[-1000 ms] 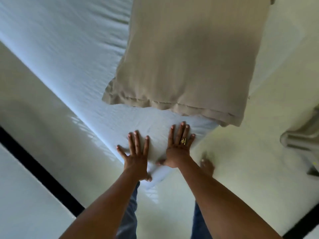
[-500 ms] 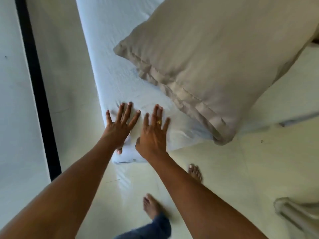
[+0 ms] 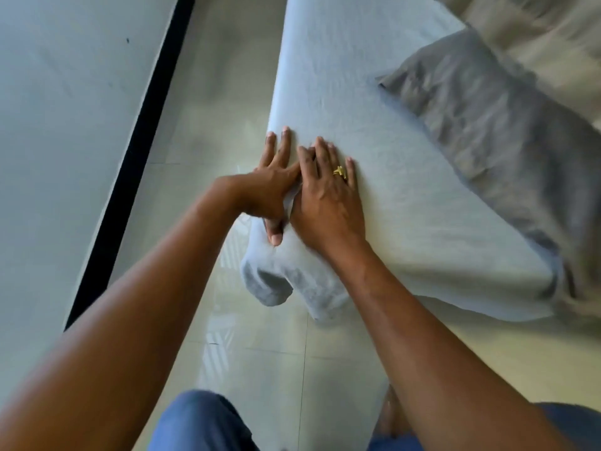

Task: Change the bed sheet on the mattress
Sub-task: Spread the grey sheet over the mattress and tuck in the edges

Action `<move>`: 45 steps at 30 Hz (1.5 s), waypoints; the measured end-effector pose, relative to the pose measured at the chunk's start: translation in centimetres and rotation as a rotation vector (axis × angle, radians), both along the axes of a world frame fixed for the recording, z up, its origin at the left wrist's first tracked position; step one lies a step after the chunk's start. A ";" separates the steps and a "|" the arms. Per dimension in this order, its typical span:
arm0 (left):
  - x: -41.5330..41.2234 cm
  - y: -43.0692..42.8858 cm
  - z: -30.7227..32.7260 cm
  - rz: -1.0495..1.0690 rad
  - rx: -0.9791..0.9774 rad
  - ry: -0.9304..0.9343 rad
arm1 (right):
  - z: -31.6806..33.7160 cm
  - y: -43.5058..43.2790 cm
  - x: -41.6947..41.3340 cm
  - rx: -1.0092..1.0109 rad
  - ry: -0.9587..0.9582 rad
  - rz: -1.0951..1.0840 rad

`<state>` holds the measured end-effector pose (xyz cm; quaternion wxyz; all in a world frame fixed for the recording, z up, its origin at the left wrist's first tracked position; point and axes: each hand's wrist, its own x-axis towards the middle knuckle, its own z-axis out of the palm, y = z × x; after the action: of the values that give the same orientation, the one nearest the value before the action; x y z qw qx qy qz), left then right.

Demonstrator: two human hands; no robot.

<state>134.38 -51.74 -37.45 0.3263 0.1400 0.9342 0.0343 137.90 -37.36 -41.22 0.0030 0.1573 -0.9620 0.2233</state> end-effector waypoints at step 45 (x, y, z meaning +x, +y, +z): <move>21.8 -5.2 -16.1 0.828 1.161 0.460 | -8.2 0.7 17.2 0.196 0.075 0.171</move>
<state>156.21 -56.97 -53.56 -0.0433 -0.0698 0.7870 0.6115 155.05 -36.69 -49.39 0.0045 0.2463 -0.9615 0.1215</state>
